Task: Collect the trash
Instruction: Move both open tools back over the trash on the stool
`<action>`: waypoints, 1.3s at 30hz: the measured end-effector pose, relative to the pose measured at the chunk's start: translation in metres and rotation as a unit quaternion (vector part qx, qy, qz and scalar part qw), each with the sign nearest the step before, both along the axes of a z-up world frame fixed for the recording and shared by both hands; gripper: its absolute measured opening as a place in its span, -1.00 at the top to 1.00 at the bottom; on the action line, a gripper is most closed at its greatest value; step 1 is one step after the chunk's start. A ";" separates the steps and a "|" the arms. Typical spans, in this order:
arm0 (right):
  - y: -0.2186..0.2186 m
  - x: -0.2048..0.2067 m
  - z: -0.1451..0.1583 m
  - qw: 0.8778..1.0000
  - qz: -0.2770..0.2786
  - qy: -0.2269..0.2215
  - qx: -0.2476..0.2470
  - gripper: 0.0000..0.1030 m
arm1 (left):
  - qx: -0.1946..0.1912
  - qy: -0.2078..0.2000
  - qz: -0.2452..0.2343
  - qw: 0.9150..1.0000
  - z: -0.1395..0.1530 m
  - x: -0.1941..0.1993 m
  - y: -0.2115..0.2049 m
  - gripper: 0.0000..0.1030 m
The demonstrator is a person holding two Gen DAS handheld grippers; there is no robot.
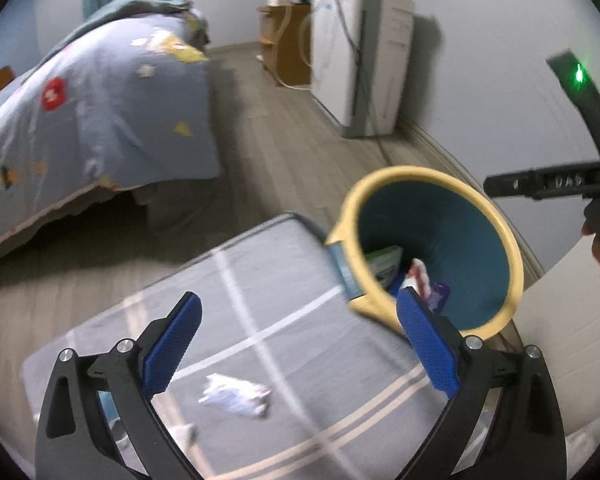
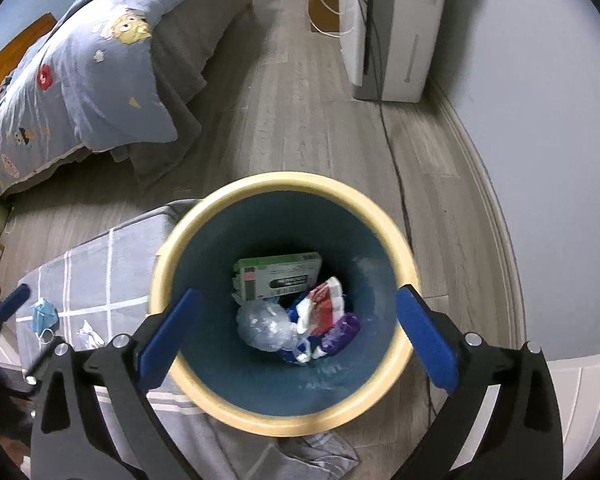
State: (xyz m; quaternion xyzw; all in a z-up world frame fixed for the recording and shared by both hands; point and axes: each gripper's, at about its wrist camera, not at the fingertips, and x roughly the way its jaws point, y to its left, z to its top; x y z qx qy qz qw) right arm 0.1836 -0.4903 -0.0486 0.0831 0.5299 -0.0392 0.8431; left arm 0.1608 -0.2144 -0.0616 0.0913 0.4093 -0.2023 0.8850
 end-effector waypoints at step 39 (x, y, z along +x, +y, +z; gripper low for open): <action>0.287 -0.050 -0.010 0.985 0.168 0.029 -0.023 -0.89 | 0.008 0.032 0.181 0.983 -0.016 -0.115 0.280 -0.90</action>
